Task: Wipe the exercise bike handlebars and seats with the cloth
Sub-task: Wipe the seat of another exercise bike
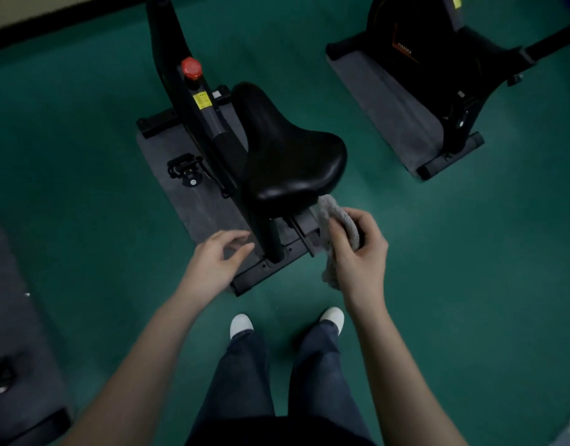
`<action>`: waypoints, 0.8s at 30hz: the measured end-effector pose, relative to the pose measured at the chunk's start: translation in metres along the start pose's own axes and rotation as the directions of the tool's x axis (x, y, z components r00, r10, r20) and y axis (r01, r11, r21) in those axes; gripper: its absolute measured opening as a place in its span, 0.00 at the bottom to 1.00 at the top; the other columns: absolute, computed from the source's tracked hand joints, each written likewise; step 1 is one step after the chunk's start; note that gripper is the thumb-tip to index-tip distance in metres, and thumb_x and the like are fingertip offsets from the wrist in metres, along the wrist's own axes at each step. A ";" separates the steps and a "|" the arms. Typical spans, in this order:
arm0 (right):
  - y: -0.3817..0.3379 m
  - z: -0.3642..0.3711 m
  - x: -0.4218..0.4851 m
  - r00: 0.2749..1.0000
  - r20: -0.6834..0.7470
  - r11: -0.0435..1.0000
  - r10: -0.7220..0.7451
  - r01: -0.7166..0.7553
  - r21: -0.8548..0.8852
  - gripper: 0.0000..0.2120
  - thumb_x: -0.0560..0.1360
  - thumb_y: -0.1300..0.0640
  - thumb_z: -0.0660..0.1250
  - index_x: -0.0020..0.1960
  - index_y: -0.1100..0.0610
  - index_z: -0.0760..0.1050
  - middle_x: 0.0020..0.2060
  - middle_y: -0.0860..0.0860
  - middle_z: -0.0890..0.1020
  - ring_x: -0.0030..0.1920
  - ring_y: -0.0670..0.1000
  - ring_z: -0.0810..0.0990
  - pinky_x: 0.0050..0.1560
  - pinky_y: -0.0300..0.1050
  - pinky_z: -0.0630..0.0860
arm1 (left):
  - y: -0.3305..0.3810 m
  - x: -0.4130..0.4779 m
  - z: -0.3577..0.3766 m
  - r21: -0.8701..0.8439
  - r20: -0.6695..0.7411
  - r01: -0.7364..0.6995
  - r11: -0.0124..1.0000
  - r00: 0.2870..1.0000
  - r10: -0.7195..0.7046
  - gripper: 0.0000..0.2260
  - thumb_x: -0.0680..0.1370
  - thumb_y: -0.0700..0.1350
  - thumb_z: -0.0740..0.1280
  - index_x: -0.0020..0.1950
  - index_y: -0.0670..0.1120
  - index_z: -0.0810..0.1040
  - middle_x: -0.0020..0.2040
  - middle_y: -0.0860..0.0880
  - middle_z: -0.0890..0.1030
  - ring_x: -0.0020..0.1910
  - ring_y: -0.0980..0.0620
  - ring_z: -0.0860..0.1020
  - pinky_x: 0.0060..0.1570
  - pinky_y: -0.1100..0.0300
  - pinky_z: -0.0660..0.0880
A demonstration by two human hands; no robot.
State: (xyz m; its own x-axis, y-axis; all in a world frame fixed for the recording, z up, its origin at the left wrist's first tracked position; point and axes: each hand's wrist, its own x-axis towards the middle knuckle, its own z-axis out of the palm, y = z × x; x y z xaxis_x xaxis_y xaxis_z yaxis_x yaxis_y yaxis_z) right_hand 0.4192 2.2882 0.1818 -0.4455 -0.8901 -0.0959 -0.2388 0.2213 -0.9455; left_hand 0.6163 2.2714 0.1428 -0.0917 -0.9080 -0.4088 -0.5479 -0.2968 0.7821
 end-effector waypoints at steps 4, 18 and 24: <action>0.001 -0.052 0.007 0.998 0.063 1.000 0.011 -0.011 -0.010 0.03 0.73 0.57 0.67 0.47 0.54 0.78 0.43 0.52 0.81 0.45 0.49 0.79 0.49 0.47 0.75 | 0.025 -0.017 0.027 0.219 0.092 -0.016 0.976 0.996 -0.004 0.13 0.78 0.47 0.67 0.61 0.46 0.78 0.57 0.48 0.79 0.56 0.51 0.76 0.60 0.60 0.70; 0.040 -0.312 0.051 0.991 0.026 0.991 0.129 -0.128 -0.037 0.03 0.74 0.59 0.70 0.43 0.51 0.78 0.38 0.43 0.81 0.39 0.41 0.77 0.42 0.35 0.73 | 0.188 -0.006 0.220 0.638 0.484 -0.399 0.659 0.873 0.060 0.20 0.80 0.54 0.61 0.69 0.48 0.70 0.66 0.47 0.73 0.65 0.46 0.71 0.65 0.50 0.67; 0.064 -0.398 0.055 0.966 -0.145 0.977 0.213 -0.215 0.005 0.03 0.75 0.58 0.69 0.44 0.51 0.79 0.37 0.42 0.82 0.38 0.40 0.78 0.40 0.36 0.73 | 0.243 -0.001 0.284 0.654 0.580 -0.510 0.559 0.812 0.064 0.22 0.80 0.56 0.60 0.72 0.50 0.67 0.70 0.48 0.70 0.68 0.47 0.68 0.67 0.50 0.65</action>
State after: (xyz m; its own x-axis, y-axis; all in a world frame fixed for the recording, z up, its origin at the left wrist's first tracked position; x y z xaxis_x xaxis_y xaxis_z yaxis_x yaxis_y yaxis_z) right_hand 0.0357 2.4116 0.2400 -0.6067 -0.7549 -0.2491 -0.1331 0.4054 -0.9044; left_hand 0.2471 2.2844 0.2001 -0.5915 -0.5851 -0.5548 -0.8028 0.4911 0.3381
